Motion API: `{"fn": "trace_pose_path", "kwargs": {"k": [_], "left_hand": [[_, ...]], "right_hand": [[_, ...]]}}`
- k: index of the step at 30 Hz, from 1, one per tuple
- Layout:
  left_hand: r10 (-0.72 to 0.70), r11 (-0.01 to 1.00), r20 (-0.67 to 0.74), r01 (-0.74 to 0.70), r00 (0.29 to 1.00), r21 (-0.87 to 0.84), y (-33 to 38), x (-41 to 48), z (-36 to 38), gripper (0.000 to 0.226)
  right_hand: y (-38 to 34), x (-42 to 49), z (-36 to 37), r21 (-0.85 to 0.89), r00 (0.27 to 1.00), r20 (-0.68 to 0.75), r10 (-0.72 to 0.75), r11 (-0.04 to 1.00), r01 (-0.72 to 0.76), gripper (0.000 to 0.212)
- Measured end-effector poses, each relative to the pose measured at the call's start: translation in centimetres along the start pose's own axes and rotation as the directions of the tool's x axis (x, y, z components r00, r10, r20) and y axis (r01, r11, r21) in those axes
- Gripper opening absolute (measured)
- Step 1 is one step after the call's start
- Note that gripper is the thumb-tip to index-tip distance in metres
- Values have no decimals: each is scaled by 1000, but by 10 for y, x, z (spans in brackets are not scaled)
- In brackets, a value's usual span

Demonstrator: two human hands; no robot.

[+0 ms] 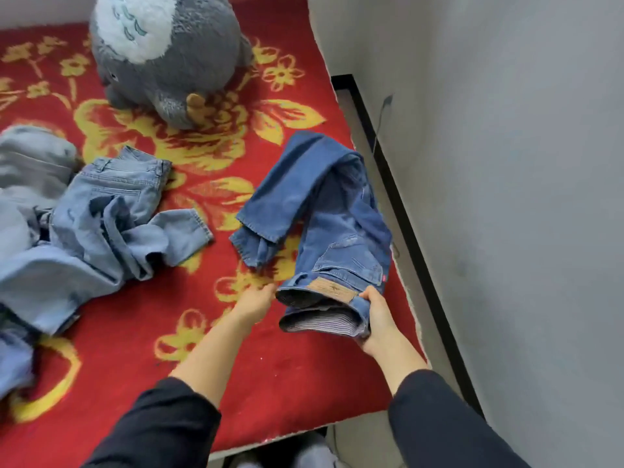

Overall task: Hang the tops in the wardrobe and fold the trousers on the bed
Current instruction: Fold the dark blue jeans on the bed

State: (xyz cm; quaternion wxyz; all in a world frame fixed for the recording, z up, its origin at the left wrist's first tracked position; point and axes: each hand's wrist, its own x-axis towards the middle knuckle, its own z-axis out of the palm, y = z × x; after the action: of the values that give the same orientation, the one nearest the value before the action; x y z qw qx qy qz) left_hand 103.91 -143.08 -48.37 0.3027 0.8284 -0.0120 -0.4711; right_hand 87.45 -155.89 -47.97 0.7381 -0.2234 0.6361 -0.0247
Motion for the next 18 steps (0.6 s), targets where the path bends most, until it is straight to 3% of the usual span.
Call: {"fn": "trace_pose_path", "kwargs": {"k": [2,5,8,11,13,14,15,16,17,18], "left_hand": [[-279,912,200,324,939,-250,-45,-4,12,30],[-288,784,410,459,865,-418,-66,0,31,33],[-153,696,475,436,866,-570,-55,4,47,25],[-59,689,363,301,930,-659,-45,12,53,15],[-5,723,282,198,960,-662,-44,14,50,12],[23,758,273,161,962,-632,-44,12,46,13],[62,806,287,121,956,-579,-43,7,42,14],[105,847,326,87,940,-524,-43,1,38,15],[147,877,381,58,913,-477,-41,-5,34,16],[176,891,438,46,882,-452,-40,-8,31,19]], "right_hand": [[-4,5,-9,-34,999,-9,32,999,-32,21],[1,7,-18,-42,992,50,115,993,-113,26],[12,6,-26,-68,986,88,141,989,-135,29],[20,5,-29,-263,982,75,173,953,-148,32],[23,13,-29,-585,998,-48,46,808,-65,47],[22,16,-27,-731,983,-131,-128,682,-9,55],[21,16,-22,-741,966,-116,-230,667,69,59],[19,15,-15,-655,972,-28,-235,738,160,56],[17,10,-2,-499,986,88,-142,850,167,53],[18,10,11,-420,980,177,-94,893,161,54]]}}
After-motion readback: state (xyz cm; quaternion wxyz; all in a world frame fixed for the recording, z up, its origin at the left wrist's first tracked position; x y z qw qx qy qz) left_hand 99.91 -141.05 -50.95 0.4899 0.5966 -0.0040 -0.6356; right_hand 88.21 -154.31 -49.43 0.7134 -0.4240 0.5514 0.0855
